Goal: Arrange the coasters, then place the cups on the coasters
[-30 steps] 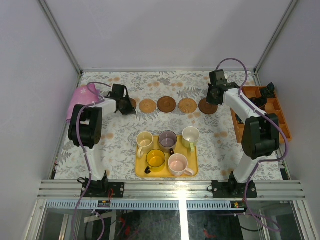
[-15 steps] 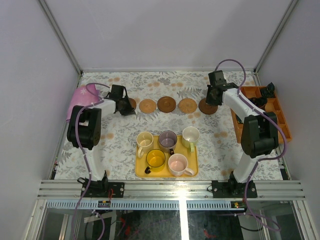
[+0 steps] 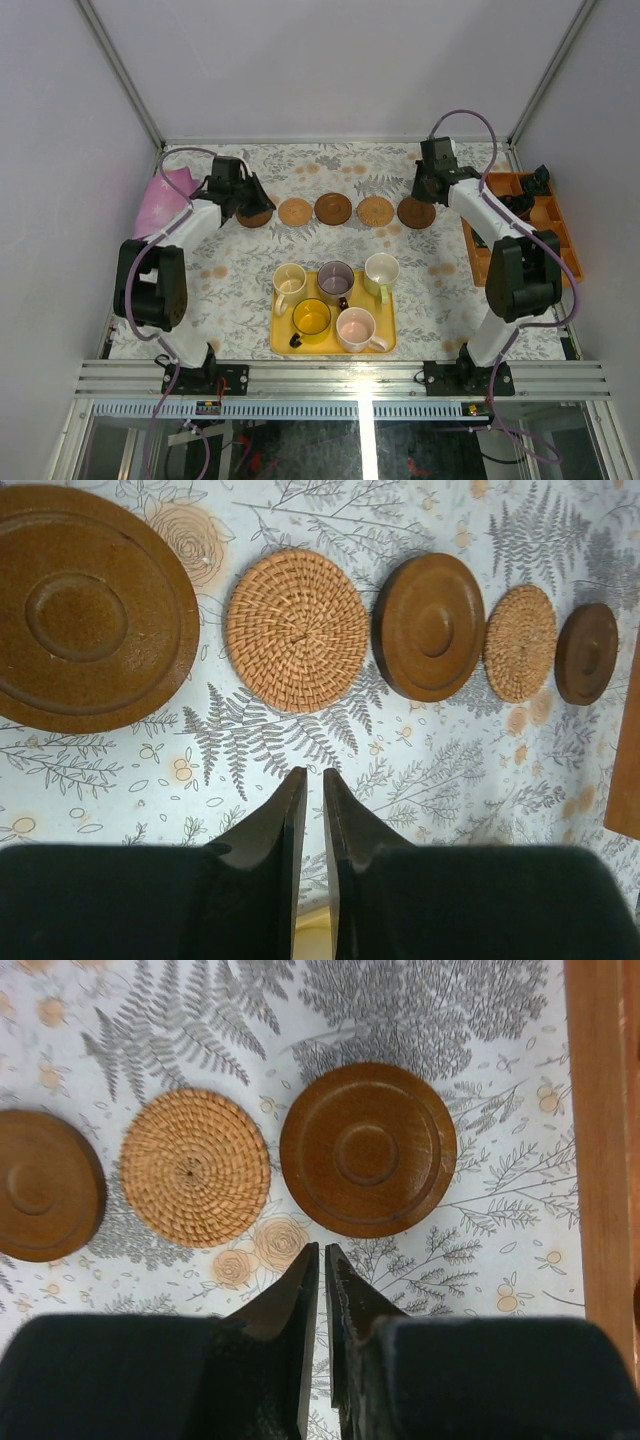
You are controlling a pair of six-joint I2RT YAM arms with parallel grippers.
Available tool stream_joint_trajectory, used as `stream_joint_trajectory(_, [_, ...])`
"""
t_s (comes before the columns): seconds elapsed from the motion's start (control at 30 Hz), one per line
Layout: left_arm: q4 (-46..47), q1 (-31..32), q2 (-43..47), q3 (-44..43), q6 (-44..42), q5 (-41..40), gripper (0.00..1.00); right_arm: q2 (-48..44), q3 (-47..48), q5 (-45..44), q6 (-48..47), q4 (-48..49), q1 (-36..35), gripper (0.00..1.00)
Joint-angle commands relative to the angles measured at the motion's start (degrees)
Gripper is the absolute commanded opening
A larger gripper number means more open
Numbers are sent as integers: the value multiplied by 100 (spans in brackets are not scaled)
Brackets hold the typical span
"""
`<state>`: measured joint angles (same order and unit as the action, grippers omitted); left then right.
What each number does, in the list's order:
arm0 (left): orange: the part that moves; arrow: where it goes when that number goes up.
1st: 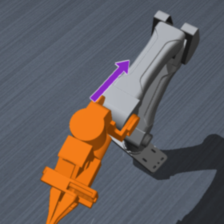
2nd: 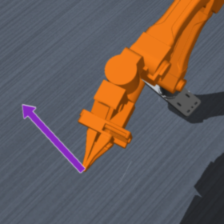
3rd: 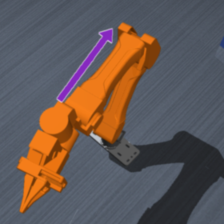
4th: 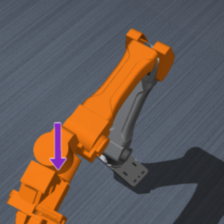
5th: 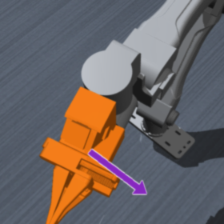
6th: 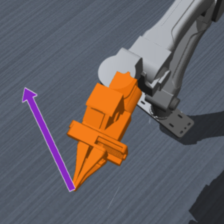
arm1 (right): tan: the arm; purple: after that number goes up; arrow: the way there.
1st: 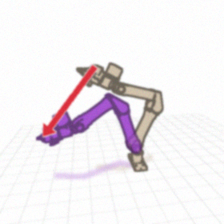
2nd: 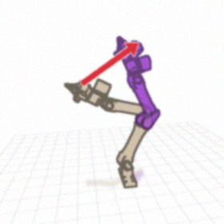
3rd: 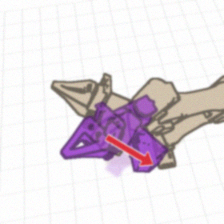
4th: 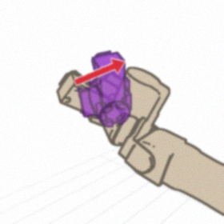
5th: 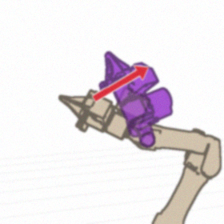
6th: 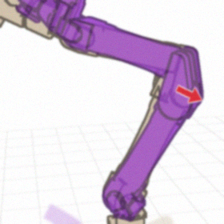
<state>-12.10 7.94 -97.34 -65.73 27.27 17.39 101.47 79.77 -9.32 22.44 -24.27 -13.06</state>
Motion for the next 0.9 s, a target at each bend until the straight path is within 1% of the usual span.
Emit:
stream_joint_trajectory(0.0, [-119, 18, 504, -24, -200, -218, 13, -804, -208, -110, -164, 707, 28, 16])
stream_joint_trajectory(0.07, [-111, 10, 727, 14, -260, -399, 15, -1052, -409, -230, -182, 903, 28, 23])
stream_joint_trajectory(0.13, [-77, 5, 940, 60, -327, -556, 23, -1292, -613, -357, -195, 1065, 25, 29])
stream_joint_trajectory(0.3, [-96, -3, 1261, 94, -476, -771, 58, -1910, -1133, -760, -249, 1336, 24, 50])
stream_joint_trajectory(0.37, [-112, -12, 1344, 127, -467, -781, 74, -2098, -1252, -896, -294, 1327, 30, 57])
stream_joint_trajectory(0.4, [-98, -12, 1394, 168, -451, -786, 80, -2179, -1298, -960, -317, 1287, 28, 59])
stream_joint_trajectory(0.5, [-36, -16, 1558, 316, -366, -799, 89, -2376, -1399, -1142, -336, 1134, 29, 67])
stream_joint_trajectory(0.6, [-28, -22, 1769, 456, -334, -876, 97, -2587, -1594, -1317, -267, 1108, 31, 80])
stream_joint_trajectory(0.63, [-49, -21, 1848, 501, -337, -922, 100, -2667, -1668, -1340, -246, 1135, 24, 83])
stream_joint_trajectory(0.7, [-83, -15, 2016, 607, -373, -1034, 100, -2831, -1808, -1365, -212, 1190, 23, 96])
stream_joint_trajectory(0.73, [-112, -20, 2131, 644, -390, -1095, 100, -2902, -1861, -1358, -198, 1206, 30, 100])
stream_joint_trajectory(0.87, [-135, -26, 2494, 870, -367, -1332, 100, -3102, -2000, -1325, -187, 1154, 31, 99])
